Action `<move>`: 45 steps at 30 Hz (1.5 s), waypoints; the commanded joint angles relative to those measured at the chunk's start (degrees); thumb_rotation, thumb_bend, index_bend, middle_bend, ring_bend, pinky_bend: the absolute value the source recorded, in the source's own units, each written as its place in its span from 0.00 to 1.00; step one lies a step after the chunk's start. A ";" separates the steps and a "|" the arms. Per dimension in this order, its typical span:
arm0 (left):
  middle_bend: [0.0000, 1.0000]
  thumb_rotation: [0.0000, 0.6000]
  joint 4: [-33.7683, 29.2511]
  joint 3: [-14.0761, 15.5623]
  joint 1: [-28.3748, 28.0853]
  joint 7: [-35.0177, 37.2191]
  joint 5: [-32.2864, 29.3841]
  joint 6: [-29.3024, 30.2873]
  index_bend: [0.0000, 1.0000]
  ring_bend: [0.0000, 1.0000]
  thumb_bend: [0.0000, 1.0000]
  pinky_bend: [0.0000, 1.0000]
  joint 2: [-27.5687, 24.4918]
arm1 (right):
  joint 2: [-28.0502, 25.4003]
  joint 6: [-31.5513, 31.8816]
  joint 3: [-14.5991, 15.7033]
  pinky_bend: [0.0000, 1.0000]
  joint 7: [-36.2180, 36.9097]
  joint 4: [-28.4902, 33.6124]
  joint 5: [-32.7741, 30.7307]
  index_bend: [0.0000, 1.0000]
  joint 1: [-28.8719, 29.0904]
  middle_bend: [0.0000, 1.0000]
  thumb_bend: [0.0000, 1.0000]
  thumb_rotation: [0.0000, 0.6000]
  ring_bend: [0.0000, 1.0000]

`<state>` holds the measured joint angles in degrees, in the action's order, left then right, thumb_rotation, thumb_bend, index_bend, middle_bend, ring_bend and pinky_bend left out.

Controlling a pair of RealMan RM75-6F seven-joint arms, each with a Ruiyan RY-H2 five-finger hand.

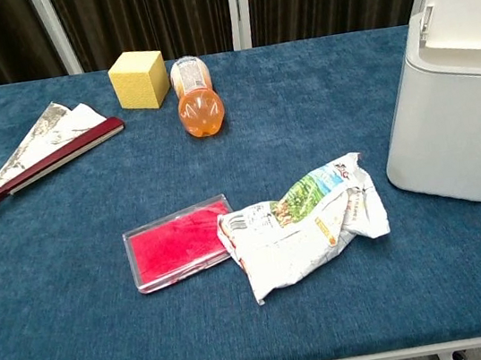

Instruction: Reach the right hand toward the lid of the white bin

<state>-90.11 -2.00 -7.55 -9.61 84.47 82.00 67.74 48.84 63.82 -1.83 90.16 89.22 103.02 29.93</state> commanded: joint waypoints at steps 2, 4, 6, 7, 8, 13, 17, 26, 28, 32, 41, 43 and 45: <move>0.15 1.00 -0.19 0.04 -0.06 -0.15 0.18 0.06 0.18 0.08 0.08 0.16 -0.04 | -0.12 2.55 2.00 0.00 -0.03 0.02 2.22 0.00 0.44 0.00 1.00 1.00 0.00; 0.15 1.00 -0.31 0.10 -0.10 -0.29 0.34 0.07 0.18 0.08 0.08 0.16 -0.04 | -0.39 3.62 2.90 0.00 -0.45 0.30 3.26 0.00 0.34 0.01 1.00 1.00 0.00; 0.15 1.00 -0.49 0.22 -0.09 -0.50 0.55 0.13 0.18 0.08 0.08 0.16 -0.02 | -0.77 4.48 4.12 0.00 -1.22 0.71 4.58 0.00 0.27 0.01 1.00 1.00 0.00; 0.15 1.00 -0.55 0.28 -0.08 -0.58 0.63 0.15 0.18 0.08 0.08 0.16 -0.01 | -0.95 4.82 4.68 0.00 -1.59 0.89 5.13 0.00 0.21 0.01 1.00 1.00 0.00; 0.15 1.00 -0.64 0.34 -0.07 -0.70 0.71 0.17 0.18 0.08 0.08 0.16 -0.02 | -1.14 5.21 5.32 0.00 -2.10 1.16 5.60 0.00 0.11 0.01 1.00 1.00 0.00; 0.15 1.00 -1.02 0.35 -0.09 -1.02 0.83 0.26 0.18 0.08 0.08 0.16 -0.18 | -1.43 5.86 7.73 0.00 -4.31 1.95 6.99 0.00 -0.07 0.01 1.00 1.00 0.00; 0.15 1.00 -1.41 0.31 -0.21 -1.22 1.01 0.29 0.18 0.08 0.08 0.16 -0.23 | -1.29 5.65 9.12 0.00 -4.97 2.18 7.70 0.00 0.74 0.01 1.00 1.00 0.00; 0.15 1.00 -1.12 0.36 -0.09 -0.91 0.65 0.21 0.18 0.08 0.08 0.16 -0.21 | 0.01 6.38 11.29 0.00 -4.57 1.87 7.95 0.00 1.95 0.01 1.00 1.00 0.00; 0.15 1.00 -0.97 0.41 -0.06 -0.73 0.65 0.18 0.18 0.08 0.08 0.16 -0.13 | 0.32 6.54 11.68 0.00 -4.45 1.61 7.81 0.00 2.04 0.01 1.00 1.00 0.00; 0.15 1.00 -0.85 0.47 -0.02 -0.56 0.73 0.24 0.18 0.08 0.08 0.16 -0.08 | 1.08 6.57 12.48 0.00 -3.65 0.90 7.20 0.00 2.39 0.01 1.00 1.00 0.00; 0.15 1.00 -1.11 0.39 0.02 -0.69 0.68 0.39 0.18 0.08 0.08 0.16 -0.32 | 3.30 5.93 14.15 0.00 -1.98 -1.43 6.57 0.00 3.43 0.01 1.00 1.00 0.00; 0.15 1.00 -1.22 0.34 -0.01 -0.78 0.65 0.38 0.18 0.08 0.08 0.16 -0.35 | 3.49 6.13 14.32 0.00 -1.88 -1.61 6.51 0.00 3.63 0.01 1.00 1.00 0.00; 0.15 1.00 -1.30 0.32 -0.01 -0.78 0.61 0.39 0.18 0.08 0.08 0.16 -0.37 | 3.63 6.25 14.49 0.00 -1.77 -1.71 6.24 0.00 3.81 0.01 1.00 1.00 0.00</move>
<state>-91.41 -1.68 -7.57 -10.39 85.08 82.38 67.37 52.44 70.04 12.63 88.36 87.54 109.29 33.71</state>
